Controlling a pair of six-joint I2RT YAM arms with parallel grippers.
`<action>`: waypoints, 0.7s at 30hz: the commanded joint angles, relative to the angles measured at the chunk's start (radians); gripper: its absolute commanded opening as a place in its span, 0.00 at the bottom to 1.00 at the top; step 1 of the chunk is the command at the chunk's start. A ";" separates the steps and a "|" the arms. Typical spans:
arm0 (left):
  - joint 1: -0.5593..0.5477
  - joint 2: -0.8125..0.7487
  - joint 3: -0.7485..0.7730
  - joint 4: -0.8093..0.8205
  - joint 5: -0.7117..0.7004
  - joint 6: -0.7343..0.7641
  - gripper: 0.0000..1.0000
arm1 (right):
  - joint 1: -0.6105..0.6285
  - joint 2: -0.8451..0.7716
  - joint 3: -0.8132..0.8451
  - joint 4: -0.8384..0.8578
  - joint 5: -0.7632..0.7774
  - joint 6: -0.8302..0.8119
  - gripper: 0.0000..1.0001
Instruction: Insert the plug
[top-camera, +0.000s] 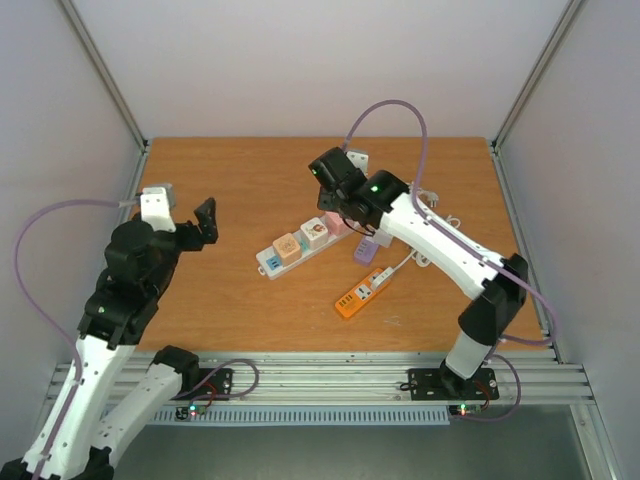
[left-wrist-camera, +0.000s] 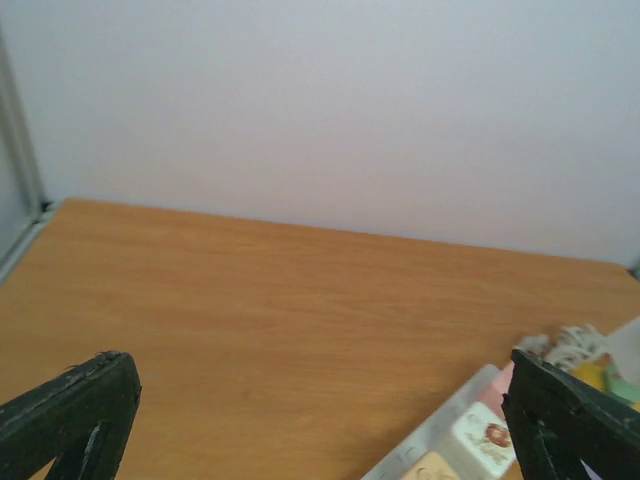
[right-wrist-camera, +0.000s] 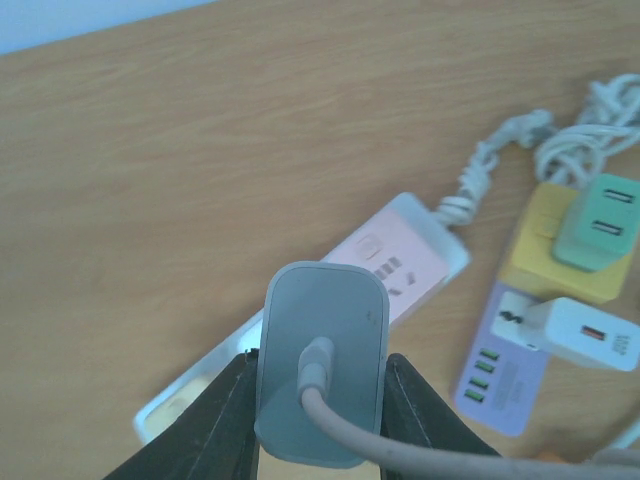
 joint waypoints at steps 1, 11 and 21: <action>0.002 -0.028 0.013 -0.185 -0.194 -0.093 0.99 | -0.040 0.127 0.099 -0.093 0.178 0.166 0.01; 0.041 -0.079 -0.044 -0.238 -0.391 -0.116 0.99 | -0.040 0.440 0.474 -0.455 0.298 0.573 0.01; 0.077 -0.129 -0.082 -0.193 -0.368 -0.098 0.99 | -0.028 0.575 0.644 -0.652 0.272 0.890 0.01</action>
